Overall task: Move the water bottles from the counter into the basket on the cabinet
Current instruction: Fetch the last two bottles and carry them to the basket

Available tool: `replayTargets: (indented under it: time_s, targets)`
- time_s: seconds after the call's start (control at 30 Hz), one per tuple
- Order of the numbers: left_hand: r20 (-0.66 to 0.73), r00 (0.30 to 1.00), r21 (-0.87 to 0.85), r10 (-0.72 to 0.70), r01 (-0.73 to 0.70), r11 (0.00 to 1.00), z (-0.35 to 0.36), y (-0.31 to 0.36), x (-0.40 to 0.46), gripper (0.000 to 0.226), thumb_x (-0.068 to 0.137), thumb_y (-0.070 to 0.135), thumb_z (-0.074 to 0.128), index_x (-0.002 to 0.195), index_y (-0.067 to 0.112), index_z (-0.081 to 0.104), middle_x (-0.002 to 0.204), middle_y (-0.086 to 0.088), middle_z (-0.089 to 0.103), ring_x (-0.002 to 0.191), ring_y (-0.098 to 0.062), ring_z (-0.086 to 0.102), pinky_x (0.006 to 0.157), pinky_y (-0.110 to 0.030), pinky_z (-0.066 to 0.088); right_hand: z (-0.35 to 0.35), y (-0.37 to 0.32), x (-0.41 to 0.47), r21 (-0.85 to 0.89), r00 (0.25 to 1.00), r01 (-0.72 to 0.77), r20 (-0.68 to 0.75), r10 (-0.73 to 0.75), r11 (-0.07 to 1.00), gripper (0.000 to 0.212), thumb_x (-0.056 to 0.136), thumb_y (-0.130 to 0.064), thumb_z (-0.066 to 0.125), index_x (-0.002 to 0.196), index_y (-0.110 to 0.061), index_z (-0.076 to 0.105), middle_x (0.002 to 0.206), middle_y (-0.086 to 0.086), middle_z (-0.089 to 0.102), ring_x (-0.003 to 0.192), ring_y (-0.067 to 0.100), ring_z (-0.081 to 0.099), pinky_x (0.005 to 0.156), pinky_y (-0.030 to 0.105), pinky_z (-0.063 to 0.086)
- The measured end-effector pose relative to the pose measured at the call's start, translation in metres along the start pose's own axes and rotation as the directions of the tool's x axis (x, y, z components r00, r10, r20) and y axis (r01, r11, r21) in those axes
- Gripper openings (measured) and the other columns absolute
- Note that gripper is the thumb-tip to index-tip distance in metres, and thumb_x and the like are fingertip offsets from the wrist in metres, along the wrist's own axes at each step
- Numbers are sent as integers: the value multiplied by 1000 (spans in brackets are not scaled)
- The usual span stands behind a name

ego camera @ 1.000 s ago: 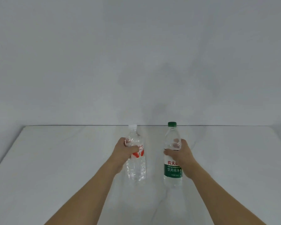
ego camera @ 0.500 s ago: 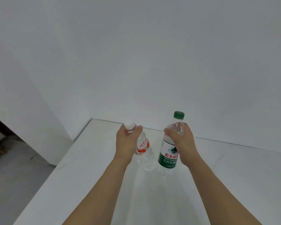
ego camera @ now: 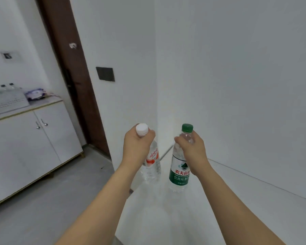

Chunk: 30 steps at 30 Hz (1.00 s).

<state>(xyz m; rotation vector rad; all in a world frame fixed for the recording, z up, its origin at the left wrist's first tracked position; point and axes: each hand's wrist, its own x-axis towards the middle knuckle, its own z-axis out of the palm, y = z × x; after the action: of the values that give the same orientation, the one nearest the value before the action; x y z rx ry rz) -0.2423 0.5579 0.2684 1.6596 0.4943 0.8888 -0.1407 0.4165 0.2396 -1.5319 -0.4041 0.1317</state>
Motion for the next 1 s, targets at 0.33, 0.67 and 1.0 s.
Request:
replayTargets:
  time_s: [0.33,0.67,1.0]
  targets:
    - [-320,946,171,50,5,985,-207,13,10,15,81,26,72,77,17,60,64,4,66,56,0,63,54,-24,53,213,-52,-31,148,955,45,283,-86,988,15,79,-39,66,87,-27,64,82,-7,70,76,11,68,66,31,50]
    - [-429,903,211,22,76,975,-288,-25,91,17,78,27,72,81,13,62,71,-4,68,70,-19,69,62,-33,58,326,-45,7,157,923,26,377,-84,987,17,79,-44,66,80,-28,66,77,-7,71,72,10,70,64,27,51]
    - [-442,891,304,101,43,952,-325,-67,233,17,77,23,70,76,7,62,67,-7,66,64,-17,67,65,-41,59,446,-33,119,119,907,88,401,-129,989,11,82,-44,65,82,-33,63,81,-14,68,80,6,64,63,23,43]
